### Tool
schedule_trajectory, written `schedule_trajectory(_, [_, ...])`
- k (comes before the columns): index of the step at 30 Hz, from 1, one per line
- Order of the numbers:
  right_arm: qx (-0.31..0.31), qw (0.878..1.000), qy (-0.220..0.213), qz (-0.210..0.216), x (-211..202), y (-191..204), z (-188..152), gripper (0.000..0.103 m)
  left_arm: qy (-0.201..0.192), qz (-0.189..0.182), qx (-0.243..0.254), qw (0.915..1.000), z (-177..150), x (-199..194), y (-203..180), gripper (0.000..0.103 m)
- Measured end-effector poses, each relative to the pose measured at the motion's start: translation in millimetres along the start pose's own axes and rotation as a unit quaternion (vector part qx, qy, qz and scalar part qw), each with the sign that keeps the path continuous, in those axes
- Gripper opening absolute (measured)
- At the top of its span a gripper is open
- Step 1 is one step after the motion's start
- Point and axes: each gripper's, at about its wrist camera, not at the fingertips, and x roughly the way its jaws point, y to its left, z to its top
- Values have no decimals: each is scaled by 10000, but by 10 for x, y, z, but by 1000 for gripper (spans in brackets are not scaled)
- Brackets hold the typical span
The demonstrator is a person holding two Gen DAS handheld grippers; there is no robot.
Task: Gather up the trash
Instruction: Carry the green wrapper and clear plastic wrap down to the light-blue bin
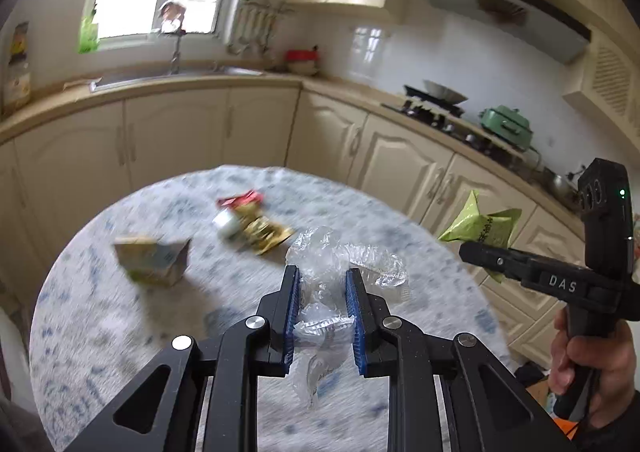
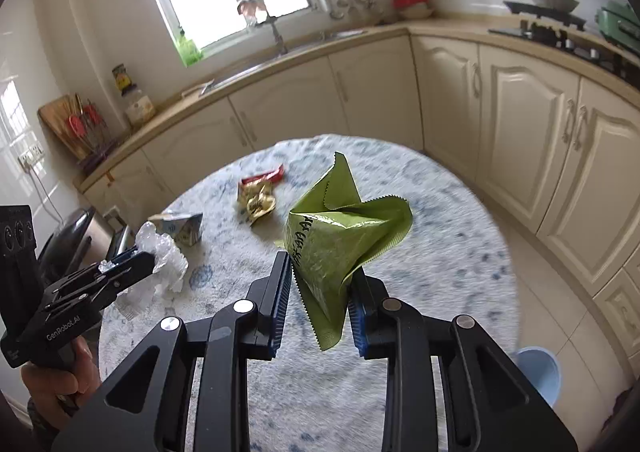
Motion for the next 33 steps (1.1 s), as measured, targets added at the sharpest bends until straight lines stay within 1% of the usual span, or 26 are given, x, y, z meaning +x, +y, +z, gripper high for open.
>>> schedule_trajectory(5, [127, 9987, -402, -272, -492, -241, 25, 27, -186, -454, 300, 9983, 168, -51, -488, 19])
schedule_trajectory(10, [318, 9954, -661, -619, -898, -550, -26, 27, -231, -1016, 438, 9936, 308, 12, -979, 19])
schedule_trajectory(15, [554, 9894, -807, -1069, -1267, -958, -154, 27, -116, -1530, 557, 9866, 359, 182, -1520, 19])
schedule_trajectory(19, [835, 9823, -815, -1468, -1493, -1354, -325, 27, 151, -1868, 628, 9803, 322, 450, -1944, 19])
schedule_trajectory(22, [1085, 9762, -765, -1716, -1622, -1669, -486, 27, 350, -1957, 708, 9775, 267, 718, -2243, 19])
schedule_trajectory(24, [1241, 9719, -712, -1867, -1672, -1890, -590, 27, 569, -2053, 711, 9745, 186, 916, -2450, 19])
schedule_trajectory(26, [1400, 9675, -668, -1996, -1712, -2100, -689, 27, 715, -2037, 792, 9732, 126, 1107, -2631, 19])
schedule_trajectory(29, [1570, 9618, -551, -2174, -1686, -2371, -833, 27, 911, -1985, 1035, 9703, -7, 1325, -2949, 19])
schedule_trajectory(33, [1875, 9556, -239, -2259, -1488, -2784, -1093, 27, 1358, -1919, 1231, 9642, -110, 1809, -3331, 19])
